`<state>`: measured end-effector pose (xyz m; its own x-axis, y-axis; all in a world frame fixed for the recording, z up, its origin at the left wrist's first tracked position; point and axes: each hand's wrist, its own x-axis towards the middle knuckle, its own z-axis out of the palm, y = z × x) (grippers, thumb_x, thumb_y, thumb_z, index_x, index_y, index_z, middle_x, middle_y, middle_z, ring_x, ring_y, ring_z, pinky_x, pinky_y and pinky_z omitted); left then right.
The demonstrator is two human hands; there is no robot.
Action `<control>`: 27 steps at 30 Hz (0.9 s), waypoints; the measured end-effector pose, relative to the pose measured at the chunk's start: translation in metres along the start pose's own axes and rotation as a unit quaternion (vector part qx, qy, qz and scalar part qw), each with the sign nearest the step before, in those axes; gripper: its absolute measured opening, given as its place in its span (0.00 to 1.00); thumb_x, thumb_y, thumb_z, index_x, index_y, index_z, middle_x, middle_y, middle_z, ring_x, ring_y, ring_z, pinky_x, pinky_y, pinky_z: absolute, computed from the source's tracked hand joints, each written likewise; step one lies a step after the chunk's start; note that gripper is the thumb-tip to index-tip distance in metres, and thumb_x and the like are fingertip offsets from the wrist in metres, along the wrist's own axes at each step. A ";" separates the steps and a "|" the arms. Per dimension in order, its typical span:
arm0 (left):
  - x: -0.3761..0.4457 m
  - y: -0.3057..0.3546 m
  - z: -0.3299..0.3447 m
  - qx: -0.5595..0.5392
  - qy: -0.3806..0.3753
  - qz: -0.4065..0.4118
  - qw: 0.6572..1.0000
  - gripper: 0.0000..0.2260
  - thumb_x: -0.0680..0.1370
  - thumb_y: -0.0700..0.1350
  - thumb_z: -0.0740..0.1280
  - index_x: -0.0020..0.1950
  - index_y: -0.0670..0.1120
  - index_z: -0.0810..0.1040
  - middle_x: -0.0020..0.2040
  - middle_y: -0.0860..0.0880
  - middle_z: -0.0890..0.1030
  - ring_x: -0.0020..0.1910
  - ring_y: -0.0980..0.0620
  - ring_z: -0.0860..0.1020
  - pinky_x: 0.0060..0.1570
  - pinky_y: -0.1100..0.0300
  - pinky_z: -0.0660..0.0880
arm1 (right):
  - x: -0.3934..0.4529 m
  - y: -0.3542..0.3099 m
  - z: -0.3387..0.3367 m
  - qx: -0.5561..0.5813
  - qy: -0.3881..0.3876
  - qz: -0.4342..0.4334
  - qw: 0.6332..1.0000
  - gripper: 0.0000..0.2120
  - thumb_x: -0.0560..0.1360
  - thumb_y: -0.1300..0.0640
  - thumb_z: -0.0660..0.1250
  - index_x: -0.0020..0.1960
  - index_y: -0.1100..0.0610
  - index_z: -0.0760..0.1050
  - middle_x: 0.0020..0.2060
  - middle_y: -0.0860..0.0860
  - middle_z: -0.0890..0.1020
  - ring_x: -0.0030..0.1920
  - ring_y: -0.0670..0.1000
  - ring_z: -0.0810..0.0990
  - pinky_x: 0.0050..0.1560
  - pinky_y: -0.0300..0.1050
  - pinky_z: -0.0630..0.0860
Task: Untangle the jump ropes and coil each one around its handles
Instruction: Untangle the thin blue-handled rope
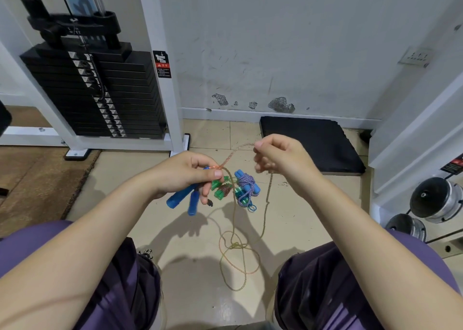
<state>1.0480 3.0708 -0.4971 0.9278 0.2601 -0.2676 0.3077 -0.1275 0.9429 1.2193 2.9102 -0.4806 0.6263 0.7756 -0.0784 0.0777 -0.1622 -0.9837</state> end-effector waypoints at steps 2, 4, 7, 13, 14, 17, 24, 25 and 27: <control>0.000 0.001 0.003 0.003 -0.001 0.001 1.000 0.10 0.80 0.43 0.66 0.53 0.36 0.79 0.28 0.44 0.76 0.25 0.47 0.75 0.36 0.58 0.77 | -0.003 0.001 0.007 0.024 -0.060 0.005 0.998 0.09 0.75 0.61 0.71 0.52 0.65 0.77 0.37 0.56 0.82 0.34 0.53 0.80 0.44 0.48 0.81; 0.001 0.002 0.006 0.008 -0.003 0.005 1.000 0.10 0.80 0.44 0.67 0.53 0.37 0.80 0.28 0.44 0.76 0.23 0.48 0.74 0.33 0.60 0.74 | -0.008 0.002 0.015 0.018 -0.113 0.003 0.993 0.11 0.74 0.63 0.72 0.54 0.64 0.77 0.37 0.56 0.82 0.34 0.54 0.80 0.43 0.47 0.80; 0.001 0.002 0.010 0.010 -0.009 0.003 1.000 0.08 0.80 0.42 0.67 0.53 0.38 0.80 0.30 0.44 0.77 0.24 0.49 0.74 0.33 0.60 0.75 | -0.010 0.000 0.019 -0.029 -0.157 0.000 0.987 0.11 0.72 0.63 0.74 0.52 0.63 0.77 0.30 0.50 0.81 0.30 0.48 0.77 0.33 0.38 0.74; -0.002 0.004 0.008 0.029 -0.050 -0.007 0.998 0.07 0.76 0.37 0.71 0.54 0.39 0.80 0.37 0.45 0.81 0.32 0.47 0.80 0.37 0.59 0.78 | -0.010 -0.004 0.017 -0.211 -0.158 -0.033 0.964 0.08 0.72 0.61 0.74 0.49 0.62 0.79 0.25 0.49 0.67 0.21 0.40 0.69 0.26 0.30 0.64; -0.002 0.003 0.008 0.032 -0.049 -0.010 0.998 0.09 0.76 0.37 0.72 0.55 0.39 0.80 0.37 0.46 0.82 0.33 0.47 0.80 0.38 0.59 0.79 | -0.008 -0.004 0.015 -0.221 -0.146 -0.040 0.963 0.07 0.73 0.59 0.74 0.48 0.61 0.80 0.25 0.50 0.66 0.21 0.42 0.67 0.27 0.33 0.64; -0.003 0.003 0.005 0.030 -0.041 -0.014 0.999 0.11 0.75 0.37 0.73 0.57 0.41 0.80 0.36 0.49 0.82 0.33 0.47 0.80 0.38 0.59 0.79 | -0.003 0.001 0.006 -0.219 -0.130 -0.039 0.966 0.05 0.73 0.54 0.74 0.47 0.53 0.82 0.25 0.47 0.66 0.26 0.47 0.63 0.29 0.41 0.62; -0.003 0.004 0.009 0.015 -0.048 0.005 0.999 0.09 0.75 0.36 0.72 0.55 0.43 0.81 0.38 0.46 0.80 0.33 0.48 0.79 0.41 0.57 0.78 | -0.008 0.004 0.014 -0.099 -0.219 -0.003 0.971 0.15 0.73 0.63 0.73 0.58 0.61 0.76 0.43 0.56 0.82 0.42 0.50 0.80 0.42 0.39 0.78; -0.003 0.004 0.010 0.014 -0.049 0.004 0.999 0.09 0.75 0.36 0.73 0.55 0.43 0.81 0.39 0.45 0.80 0.33 0.48 0.79 0.41 0.57 0.78 | -0.008 0.005 0.015 -0.103 -0.226 -0.002 0.969 0.15 0.73 0.63 0.73 0.58 0.60 0.75 0.40 0.55 0.82 0.40 0.51 0.80 0.41 0.38 0.77; -0.002 0.004 0.010 0.014 -0.050 -0.003 0.999 0.10 0.74 0.36 0.73 0.54 0.41 0.80 0.39 0.46 0.81 0.33 0.47 0.79 0.39 0.57 0.78 | -0.007 0.006 0.014 -0.129 -0.224 -0.006 0.966 0.12 0.74 0.62 0.72 0.56 0.60 0.75 0.33 0.52 0.79 0.34 0.49 0.79 0.38 0.39 0.74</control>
<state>1.0490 3.0604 -0.4948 0.9418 0.1647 -0.2929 0.3178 -0.1534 0.9357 1.2045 2.9119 -0.4879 0.2305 0.9551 -0.1863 0.3092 -0.2534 -0.9166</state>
